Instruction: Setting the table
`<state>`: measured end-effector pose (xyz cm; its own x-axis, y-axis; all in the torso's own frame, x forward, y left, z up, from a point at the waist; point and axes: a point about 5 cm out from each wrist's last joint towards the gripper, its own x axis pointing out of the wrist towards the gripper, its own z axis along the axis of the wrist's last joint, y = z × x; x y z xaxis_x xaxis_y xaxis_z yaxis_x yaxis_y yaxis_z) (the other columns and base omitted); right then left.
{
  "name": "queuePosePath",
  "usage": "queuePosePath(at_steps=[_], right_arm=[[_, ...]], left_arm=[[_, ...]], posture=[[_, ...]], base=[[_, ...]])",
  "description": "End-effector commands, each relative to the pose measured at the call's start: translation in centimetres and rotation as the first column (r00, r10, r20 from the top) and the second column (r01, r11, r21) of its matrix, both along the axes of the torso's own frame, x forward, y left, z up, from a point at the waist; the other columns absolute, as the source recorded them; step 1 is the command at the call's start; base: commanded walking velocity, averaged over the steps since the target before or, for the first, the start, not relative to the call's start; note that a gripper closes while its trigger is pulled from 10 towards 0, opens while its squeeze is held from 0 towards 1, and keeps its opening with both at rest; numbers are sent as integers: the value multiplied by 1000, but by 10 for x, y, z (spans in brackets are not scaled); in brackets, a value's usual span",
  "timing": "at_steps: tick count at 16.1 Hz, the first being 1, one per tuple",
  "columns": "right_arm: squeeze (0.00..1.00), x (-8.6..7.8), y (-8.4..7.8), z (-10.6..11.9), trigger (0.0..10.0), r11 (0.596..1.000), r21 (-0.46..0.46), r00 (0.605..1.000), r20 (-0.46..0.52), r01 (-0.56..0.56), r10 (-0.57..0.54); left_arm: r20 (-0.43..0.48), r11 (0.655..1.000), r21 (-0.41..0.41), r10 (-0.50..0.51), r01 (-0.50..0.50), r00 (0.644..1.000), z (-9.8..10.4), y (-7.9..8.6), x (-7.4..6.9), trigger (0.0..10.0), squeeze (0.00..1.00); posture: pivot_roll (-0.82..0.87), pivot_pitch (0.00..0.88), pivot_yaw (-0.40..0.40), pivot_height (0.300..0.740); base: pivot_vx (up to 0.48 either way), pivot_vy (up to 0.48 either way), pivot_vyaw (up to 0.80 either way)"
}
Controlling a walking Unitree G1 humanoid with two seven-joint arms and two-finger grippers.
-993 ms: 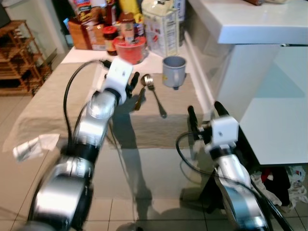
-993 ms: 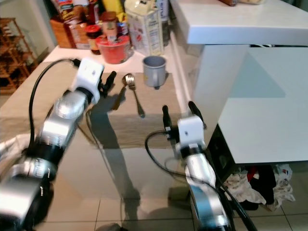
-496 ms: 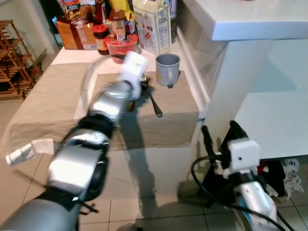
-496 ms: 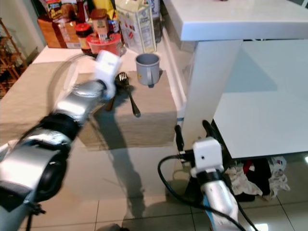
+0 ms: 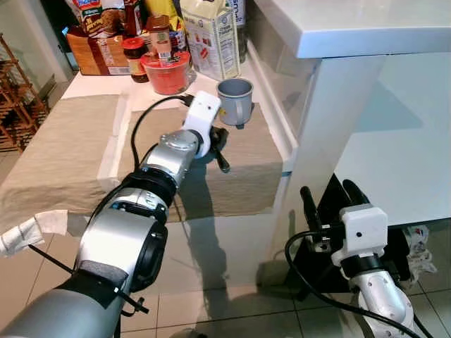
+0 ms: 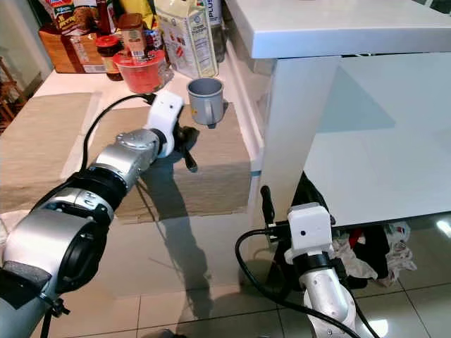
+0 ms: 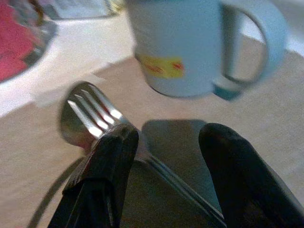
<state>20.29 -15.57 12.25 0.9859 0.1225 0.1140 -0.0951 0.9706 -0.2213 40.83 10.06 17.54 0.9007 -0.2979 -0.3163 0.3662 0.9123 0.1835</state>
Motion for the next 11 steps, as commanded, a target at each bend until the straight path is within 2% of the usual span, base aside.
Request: queuePosePath(at_steps=[1, 5, 11], right_arm=[[0, 0, 1, 5, 10000, 1000, 10, 1000, 13, -2, 2], [0, 1, 2, 1, 10000, 1000, 15, 1000, -1, 0, 0], [0, -2, 2, -2, 10000, 1000, 19, 1000, -19, 5, -5]], left_arm=[[75, 1000, -17, 22, -21, 997, 22, 2, 6, 10000, 0], [104, 999, -9, 38, -38, 994, 28, 4, 8, 10000, 0], [121, 991, 74, 102, -112, 987, 19, 18, 8, 10000, 0]], posture=[[-161, 0, 78, 731], [-153, 0, 78, 731], [-159, 0, 78, 731]], base=[[0, 0, 0], [0, 0, 0], [0, 0, 0]])
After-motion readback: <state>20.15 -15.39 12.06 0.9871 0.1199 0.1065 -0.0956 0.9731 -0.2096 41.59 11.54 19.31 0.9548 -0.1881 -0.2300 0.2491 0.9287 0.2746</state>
